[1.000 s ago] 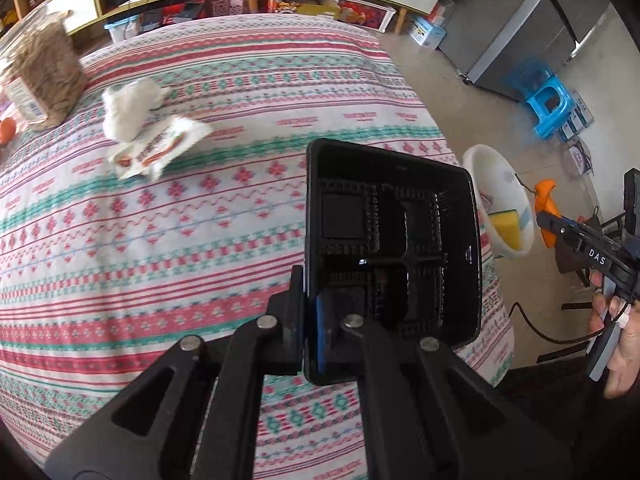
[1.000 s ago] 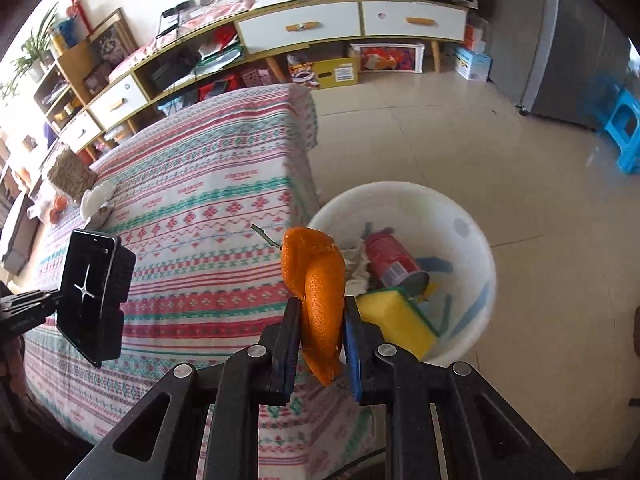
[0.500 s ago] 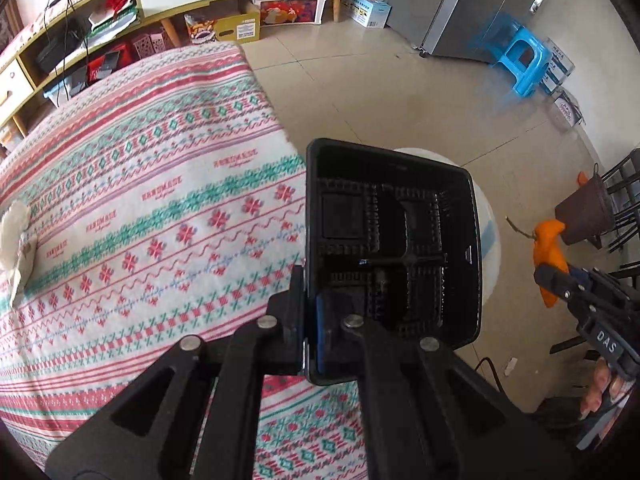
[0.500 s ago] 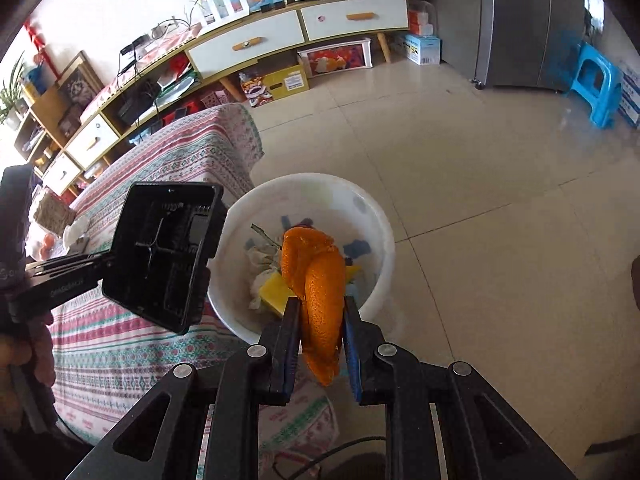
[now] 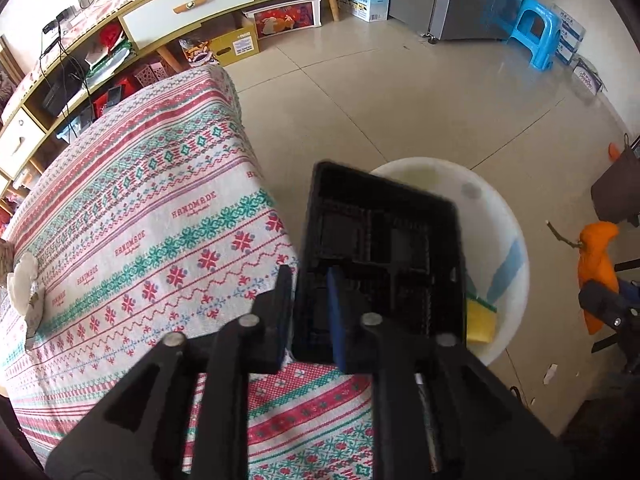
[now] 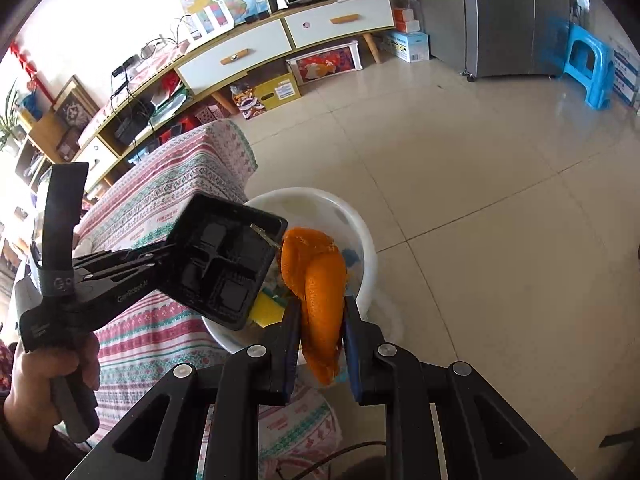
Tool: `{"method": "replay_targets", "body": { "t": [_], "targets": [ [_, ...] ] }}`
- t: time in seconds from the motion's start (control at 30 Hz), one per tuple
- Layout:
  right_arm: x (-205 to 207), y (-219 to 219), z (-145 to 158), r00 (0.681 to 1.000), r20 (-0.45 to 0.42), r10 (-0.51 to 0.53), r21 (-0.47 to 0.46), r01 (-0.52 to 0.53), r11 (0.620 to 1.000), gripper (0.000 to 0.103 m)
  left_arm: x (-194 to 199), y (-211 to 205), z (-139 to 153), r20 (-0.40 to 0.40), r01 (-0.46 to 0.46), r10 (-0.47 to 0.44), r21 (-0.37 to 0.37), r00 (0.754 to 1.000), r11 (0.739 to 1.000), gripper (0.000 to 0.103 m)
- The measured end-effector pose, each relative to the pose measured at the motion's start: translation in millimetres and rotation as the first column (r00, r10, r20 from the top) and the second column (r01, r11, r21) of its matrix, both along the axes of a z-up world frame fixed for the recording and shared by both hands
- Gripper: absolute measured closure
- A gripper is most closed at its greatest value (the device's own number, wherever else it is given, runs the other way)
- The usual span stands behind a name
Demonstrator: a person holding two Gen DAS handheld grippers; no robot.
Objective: Collect trash
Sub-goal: 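Release the black tray from the left tool into the bucket while the right drops the peel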
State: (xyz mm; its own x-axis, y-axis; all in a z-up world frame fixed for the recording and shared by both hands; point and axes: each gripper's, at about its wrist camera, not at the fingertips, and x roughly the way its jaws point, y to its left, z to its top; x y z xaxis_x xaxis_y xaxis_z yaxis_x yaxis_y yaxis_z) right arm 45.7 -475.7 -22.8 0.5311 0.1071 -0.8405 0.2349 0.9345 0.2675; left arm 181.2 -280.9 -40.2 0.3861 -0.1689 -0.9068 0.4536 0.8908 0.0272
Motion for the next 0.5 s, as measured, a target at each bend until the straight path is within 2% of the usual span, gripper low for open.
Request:
{"method": "replay_targets", "body": {
  "t": [0.03,0.07,0.23,0.5],
  "targets": [
    [0,0,-1,1.0,-0.003,-0.002,0.0,0.002,1.0,0.082,-3,2,3,0.002,-0.004,0.004,-0.014,1.0,1.0,0.058],
    [0,0,-1,1.0,-0.005,-0.003,-0.001,0.003,1.0,0.082,-3,6,5,0.007,-0.008,0.008,-0.027,1.0,1.0,0.051],
    [7,2,-4,1.0,-0.02,-0.005,-0.006,0.005,1.0,0.082,-8,22,12,-0.006,-0.019,0.019,-0.094,1.0,0.995,0.041],
    [25,8,-12,0.999,-0.049,-0.022,-0.015,0.022,1.0,0.082,-26,71,16,-0.039,-0.047,0.041,-0.165,0.998,0.985,0.026]
  ]
}}
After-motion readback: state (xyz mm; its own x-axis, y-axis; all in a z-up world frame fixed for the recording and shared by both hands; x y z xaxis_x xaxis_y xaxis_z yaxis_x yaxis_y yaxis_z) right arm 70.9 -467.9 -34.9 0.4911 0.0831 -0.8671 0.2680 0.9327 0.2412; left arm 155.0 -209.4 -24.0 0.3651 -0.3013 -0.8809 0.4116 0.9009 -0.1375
